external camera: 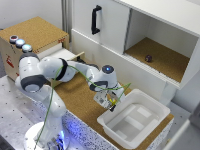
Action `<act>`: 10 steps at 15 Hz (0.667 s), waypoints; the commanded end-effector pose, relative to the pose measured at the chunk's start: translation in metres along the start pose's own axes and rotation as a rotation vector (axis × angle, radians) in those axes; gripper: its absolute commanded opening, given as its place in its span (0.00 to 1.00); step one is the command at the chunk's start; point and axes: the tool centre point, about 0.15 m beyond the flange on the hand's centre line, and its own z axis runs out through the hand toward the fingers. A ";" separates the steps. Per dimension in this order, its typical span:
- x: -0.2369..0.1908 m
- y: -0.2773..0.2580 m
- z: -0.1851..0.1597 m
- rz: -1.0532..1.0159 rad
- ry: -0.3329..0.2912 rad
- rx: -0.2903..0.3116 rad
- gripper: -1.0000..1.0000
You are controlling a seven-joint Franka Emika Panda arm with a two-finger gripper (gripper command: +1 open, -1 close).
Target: Go push the yellow block to the left
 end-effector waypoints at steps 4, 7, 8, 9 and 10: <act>0.029 -0.009 0.044 -0.043 -0.066 0.038 0.00; 0.024 -0.021 0.037 -0.042 -0.076 0.056 0.00; 0.019 -0.024 0.033 -0.038 -0.076 0.066 0.00; 0.015 -0.028 0.031 -0.039 -0.081 0.065 0.00; 0.011 -0.031 0.029 -0.042 -0.082 0.066 0.00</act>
